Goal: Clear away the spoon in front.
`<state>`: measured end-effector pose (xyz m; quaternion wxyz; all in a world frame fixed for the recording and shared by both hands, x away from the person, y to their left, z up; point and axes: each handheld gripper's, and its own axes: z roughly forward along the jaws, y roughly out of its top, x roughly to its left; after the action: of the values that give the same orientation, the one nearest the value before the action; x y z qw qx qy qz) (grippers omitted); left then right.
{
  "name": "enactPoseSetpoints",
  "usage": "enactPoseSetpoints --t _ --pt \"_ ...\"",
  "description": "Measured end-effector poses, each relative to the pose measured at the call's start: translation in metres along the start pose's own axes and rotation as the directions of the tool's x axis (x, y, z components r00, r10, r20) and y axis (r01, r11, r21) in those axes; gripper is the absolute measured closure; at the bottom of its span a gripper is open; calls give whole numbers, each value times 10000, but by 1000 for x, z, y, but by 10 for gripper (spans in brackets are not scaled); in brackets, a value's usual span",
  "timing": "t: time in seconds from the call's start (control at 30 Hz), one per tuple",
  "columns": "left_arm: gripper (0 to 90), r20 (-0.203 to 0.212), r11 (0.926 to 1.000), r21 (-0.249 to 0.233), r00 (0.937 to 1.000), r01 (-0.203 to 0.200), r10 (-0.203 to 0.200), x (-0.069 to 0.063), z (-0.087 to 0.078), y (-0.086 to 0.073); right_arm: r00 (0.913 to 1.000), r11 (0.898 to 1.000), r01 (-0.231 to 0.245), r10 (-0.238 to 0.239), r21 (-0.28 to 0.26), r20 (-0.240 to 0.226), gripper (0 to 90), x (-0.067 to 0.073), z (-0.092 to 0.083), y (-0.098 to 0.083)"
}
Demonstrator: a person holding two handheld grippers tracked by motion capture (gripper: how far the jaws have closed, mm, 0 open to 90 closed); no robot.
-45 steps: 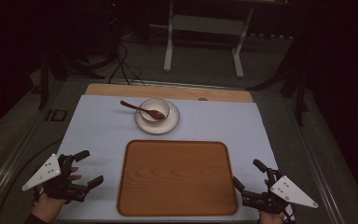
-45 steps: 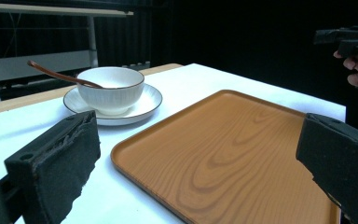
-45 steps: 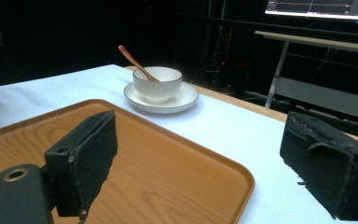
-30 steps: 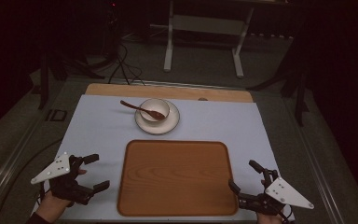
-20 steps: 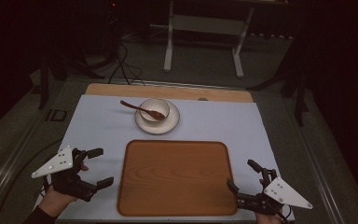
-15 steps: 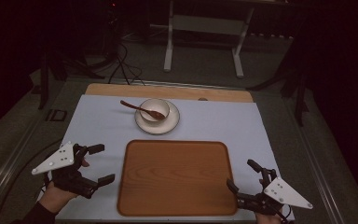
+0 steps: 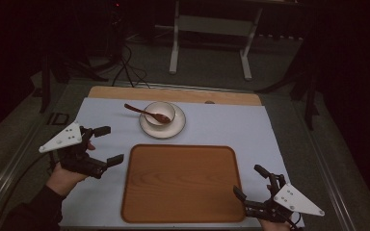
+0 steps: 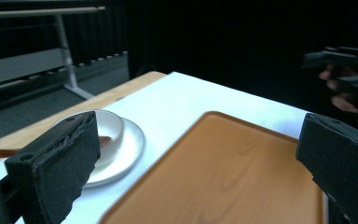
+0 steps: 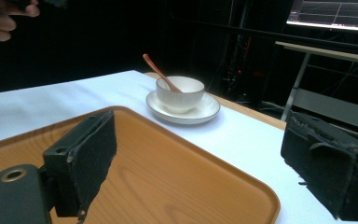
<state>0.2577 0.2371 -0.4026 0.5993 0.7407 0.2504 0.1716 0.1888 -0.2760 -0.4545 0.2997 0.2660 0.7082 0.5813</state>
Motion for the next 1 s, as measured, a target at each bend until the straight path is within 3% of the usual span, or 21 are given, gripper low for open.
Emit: enactPoseSetpoints --t 0.23,0.4,0.47,0.57,0.67,0.7,0.77,0.83,0.87,0.9,0.93,1.0 --pt "0 -616 9989 -230 9972 400 -413 24 16 10 9999 10000 78 -79 -47 -126 104 1 -1 1" --pt "28 -1244 9968 -439 9896 674 -724 42 27 10 9997 10000 24 -26 -93 -230 104 1 -1 1" --pt "51 -1601 9954 -495 9831 816 -886 49 31 8 9998 10000 -25 23 -85 -213 104 0 -1 1" --pt "78 -2056 9905 -599 9695 1238 -1336 63 36 4 9996 10000 38 -40 -73 -267 105 1 -1 1" --pt "115 -2423 9802 -760 9502 1830 -1962 75 43 -1 9996 10000 41 -43 -57 -289 105 1 0 1" --pt "116 -2693 9781 -683 9404 1966 -2079 79 46 -3 9995 10000 26 -28 -60 -319 105 1 0 1" --pt "138 -2858 9705 -723 9275 2299 -2410 86 53 -7 9994 10000 -11 11 -9 -354 104 1 0 1" --pt "143 -3180 9629 -885 9089 2549 -2698 93 59 -12 9990 10000 30 -31 -16 -438 105 1 0 2" --pt "144 -3180 9629 -885 9089 2549 -2698 93 59 -12 9990 10000 30 -31 -16 -438 105 1 0 2" --pt "144 -3408 9572 -902 8945 2751 -2892 98 65 -15 9990 9999 105 -106 -42 -431 105 2 -1 3" --pt "144 -3438 9540 -881 8902 2864 -2990 101 68 -18 9988 9999 97 -101 -79 -474 105 2 -1 3" --pt "158 -3597 9434 -925 8728 3185 -3300 106 76 -22 9989 10000 58 -61 -70 -471 104 2 -1 3"
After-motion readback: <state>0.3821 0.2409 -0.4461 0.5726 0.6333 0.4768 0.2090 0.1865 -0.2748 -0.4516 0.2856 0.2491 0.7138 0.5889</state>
